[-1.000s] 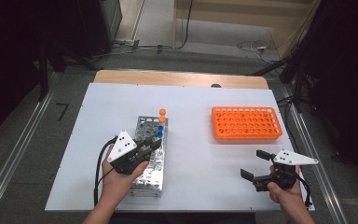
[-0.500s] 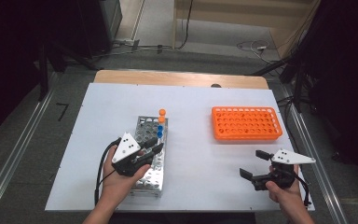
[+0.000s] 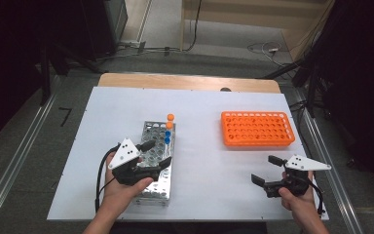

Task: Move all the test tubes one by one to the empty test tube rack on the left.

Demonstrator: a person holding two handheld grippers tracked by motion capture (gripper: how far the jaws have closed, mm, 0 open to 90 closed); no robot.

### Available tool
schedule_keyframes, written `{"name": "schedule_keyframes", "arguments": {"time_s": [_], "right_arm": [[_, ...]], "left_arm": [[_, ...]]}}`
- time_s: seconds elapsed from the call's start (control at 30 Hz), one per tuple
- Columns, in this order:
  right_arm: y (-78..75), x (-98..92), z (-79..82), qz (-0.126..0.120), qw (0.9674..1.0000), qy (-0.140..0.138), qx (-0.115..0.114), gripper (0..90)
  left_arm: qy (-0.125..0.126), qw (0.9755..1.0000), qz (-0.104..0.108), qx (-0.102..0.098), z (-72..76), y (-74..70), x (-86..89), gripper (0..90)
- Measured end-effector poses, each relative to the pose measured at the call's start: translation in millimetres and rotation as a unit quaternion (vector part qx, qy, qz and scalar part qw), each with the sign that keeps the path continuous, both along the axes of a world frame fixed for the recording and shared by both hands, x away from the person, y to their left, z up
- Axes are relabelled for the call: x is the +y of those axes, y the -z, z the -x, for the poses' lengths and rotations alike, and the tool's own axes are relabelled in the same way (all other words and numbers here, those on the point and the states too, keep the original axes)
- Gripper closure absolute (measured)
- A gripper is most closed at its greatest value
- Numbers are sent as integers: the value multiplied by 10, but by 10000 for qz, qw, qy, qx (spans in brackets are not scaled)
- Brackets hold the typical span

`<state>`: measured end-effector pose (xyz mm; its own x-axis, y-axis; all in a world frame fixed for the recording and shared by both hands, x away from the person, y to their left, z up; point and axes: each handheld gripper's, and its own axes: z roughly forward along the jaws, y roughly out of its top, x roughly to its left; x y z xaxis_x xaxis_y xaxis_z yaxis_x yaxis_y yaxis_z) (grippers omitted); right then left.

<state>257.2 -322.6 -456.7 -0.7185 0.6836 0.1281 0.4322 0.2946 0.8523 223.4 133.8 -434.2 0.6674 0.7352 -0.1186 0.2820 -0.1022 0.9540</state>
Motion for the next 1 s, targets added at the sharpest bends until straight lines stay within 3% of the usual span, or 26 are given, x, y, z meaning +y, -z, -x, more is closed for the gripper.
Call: {"name": "schedule_keyframes", "arguments": {"time_s": [0.1,0.33,1.0], "right_arm": [[-4,-10,-5,-7,10000,4,-39,0],[13,-53,-38,4,9999,93,-60,0],[51,-187,-91,-14,9994,310,-123,0]], "left_arm": [[7,10000,4,-15,28,1,45,109],[1,10000,23,-19,108,46,178,14],[-339,9989,306,72,294,235,734,0]]}}
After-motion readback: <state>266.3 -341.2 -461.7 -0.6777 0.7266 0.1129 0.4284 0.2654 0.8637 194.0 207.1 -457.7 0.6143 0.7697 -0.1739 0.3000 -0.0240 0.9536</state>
